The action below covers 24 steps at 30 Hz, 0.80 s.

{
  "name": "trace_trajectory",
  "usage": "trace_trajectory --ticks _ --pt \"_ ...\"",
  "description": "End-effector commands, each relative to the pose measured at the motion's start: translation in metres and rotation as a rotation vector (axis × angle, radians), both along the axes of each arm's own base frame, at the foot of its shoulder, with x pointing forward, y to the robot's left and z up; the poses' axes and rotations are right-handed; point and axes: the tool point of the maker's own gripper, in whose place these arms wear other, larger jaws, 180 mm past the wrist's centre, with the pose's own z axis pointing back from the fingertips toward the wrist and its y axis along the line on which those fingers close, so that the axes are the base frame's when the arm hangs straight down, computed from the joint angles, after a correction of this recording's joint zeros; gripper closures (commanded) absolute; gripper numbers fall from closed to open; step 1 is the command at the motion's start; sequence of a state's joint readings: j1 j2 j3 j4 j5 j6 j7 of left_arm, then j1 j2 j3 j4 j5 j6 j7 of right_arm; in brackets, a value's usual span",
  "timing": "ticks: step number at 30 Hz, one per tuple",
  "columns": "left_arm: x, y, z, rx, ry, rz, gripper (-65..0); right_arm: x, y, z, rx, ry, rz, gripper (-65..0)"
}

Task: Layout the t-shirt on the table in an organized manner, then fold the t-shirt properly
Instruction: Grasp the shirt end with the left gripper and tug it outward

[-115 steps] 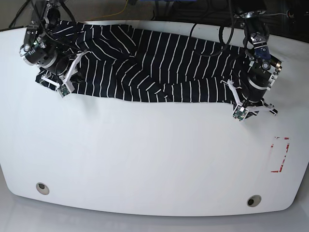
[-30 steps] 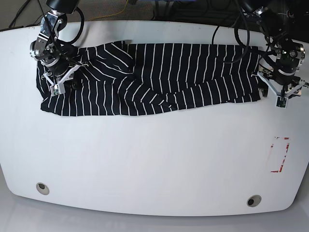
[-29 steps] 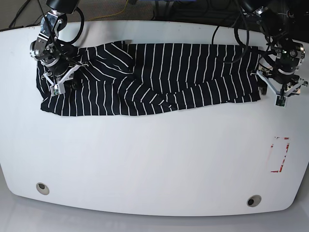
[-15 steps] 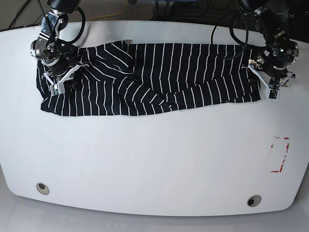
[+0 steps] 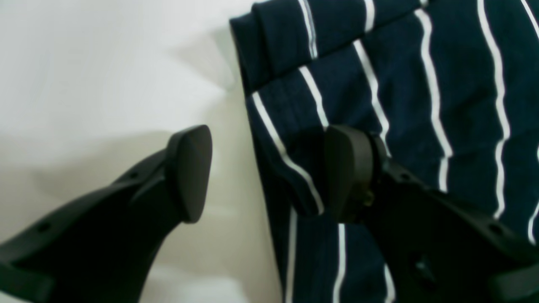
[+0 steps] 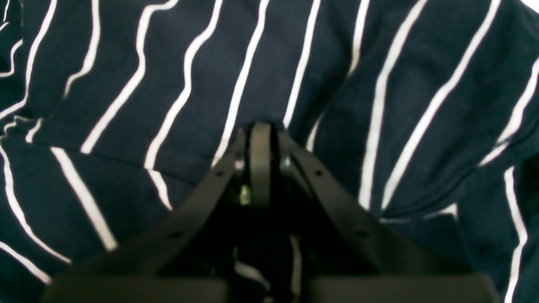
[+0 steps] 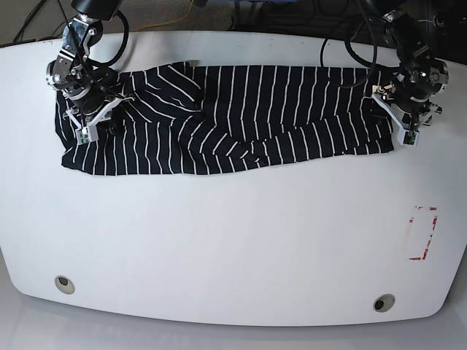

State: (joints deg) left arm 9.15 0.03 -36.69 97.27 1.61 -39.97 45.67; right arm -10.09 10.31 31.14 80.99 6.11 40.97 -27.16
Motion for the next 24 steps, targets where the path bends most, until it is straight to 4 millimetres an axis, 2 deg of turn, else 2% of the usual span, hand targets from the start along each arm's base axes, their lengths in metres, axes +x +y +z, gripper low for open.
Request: trace_trajectory --ticks 1,10,20,24 --pt "0.008 0.002 0.011 0.008 -0.044 -0.007 -39.3 -0.035 -0.010 -0.030 -0.088 0.201 0.013 -2.4" --pt "0.010 0.002 0.012 0.008 -0.048 -0.007 -37.5 -0.035 -0.010 -0.030 -0.088 0.201 0.013 -2.4" --pt "0.017 0.002 0.017 0.011 -0.064 -0.009 -11.7 -0.035 -0.010 -0.031 -0.087 0.202 0.013 -2.4" --pt "0.019 0.002 0.018 0.012 -0.069 -0.009 -6.9 -0.035 -0.010 -0.031 -0.087 0.202 0.013 -2.4"
